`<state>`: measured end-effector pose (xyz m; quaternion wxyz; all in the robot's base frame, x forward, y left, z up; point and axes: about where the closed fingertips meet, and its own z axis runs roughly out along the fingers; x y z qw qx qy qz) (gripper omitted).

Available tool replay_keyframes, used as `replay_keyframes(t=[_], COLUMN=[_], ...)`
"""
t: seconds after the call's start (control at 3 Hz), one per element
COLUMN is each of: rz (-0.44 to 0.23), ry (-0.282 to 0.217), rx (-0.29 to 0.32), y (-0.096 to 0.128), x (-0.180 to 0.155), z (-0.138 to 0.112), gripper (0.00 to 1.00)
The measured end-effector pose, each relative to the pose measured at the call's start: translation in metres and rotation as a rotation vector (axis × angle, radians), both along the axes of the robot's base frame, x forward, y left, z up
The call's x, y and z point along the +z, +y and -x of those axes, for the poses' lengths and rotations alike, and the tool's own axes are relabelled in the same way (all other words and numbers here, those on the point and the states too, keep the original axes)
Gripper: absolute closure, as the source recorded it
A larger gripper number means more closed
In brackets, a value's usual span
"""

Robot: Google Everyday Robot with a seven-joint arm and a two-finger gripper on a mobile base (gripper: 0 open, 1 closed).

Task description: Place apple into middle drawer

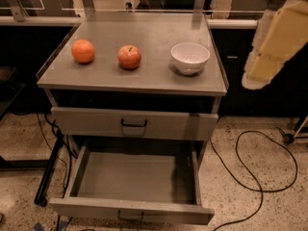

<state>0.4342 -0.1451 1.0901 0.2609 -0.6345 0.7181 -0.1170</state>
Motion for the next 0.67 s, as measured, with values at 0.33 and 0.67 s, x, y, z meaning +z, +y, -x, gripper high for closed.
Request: replay_keyframes(t=[0.33,0.67], rz=[0.000,0.011], ry=[-0.022,-0.049], rx=[0.004,0.011], y=[0.003,0.024], x=[0.008,0.010], z=[0.006,-0.015], gripper=[0.00,0.00])
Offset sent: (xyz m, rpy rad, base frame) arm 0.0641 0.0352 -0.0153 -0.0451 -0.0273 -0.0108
